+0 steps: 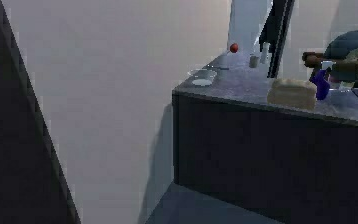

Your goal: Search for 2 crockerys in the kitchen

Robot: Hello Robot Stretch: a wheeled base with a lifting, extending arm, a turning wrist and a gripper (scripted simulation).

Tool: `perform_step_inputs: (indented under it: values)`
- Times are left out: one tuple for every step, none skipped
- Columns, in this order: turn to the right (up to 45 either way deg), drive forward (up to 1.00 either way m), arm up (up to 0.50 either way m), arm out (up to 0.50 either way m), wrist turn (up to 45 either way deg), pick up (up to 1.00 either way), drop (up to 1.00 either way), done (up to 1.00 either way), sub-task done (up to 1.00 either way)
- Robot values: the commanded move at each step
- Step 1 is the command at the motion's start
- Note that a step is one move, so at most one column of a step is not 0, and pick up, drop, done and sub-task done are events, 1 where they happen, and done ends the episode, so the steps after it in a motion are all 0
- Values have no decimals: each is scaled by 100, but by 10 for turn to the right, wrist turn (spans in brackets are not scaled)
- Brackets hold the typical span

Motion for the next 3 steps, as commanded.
perform_step_inputs:
  values:
    - [450,0,0,0,0,0,0,0,0]
    - [0,40,0,0,0,0,0,0,0]
    - [-180,0,0,0,0,0,0,0,0]
